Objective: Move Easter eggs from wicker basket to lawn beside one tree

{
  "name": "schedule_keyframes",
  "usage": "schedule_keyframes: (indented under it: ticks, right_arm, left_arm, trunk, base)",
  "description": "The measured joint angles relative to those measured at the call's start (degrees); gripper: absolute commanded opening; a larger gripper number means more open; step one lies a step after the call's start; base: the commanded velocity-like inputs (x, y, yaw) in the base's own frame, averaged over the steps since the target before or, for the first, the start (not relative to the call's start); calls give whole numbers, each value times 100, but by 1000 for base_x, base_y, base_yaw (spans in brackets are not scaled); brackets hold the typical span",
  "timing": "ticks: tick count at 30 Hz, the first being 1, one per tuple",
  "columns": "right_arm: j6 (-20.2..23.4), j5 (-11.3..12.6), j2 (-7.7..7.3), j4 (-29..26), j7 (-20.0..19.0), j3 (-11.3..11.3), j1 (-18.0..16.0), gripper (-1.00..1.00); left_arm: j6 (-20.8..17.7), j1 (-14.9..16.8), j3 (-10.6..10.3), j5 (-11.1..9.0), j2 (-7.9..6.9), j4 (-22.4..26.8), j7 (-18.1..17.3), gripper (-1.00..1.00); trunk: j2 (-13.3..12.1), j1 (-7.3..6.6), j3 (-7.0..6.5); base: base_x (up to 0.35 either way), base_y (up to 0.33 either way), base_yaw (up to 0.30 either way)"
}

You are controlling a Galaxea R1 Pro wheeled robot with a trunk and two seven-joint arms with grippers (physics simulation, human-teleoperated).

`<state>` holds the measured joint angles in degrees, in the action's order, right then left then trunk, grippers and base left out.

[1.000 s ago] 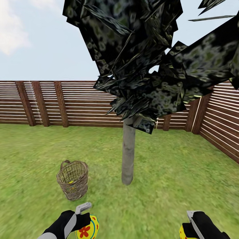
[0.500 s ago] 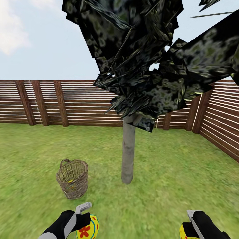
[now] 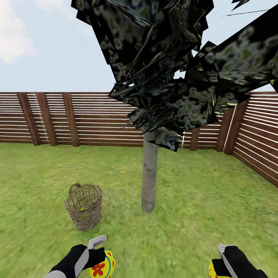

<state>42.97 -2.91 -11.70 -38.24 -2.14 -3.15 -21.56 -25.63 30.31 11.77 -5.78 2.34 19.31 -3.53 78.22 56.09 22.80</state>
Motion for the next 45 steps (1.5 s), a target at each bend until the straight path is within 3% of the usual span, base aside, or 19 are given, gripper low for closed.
schedule_keyframes:
  ticks: [45]
  right_arm:
    - [-17,-12,8,7,0,4,1,-100]
  left_arm:
    - [14,0,-1,7,1,0,3,-100]
  trunk:
    - [1806,989,808]
  base:
    - [0,0,0]
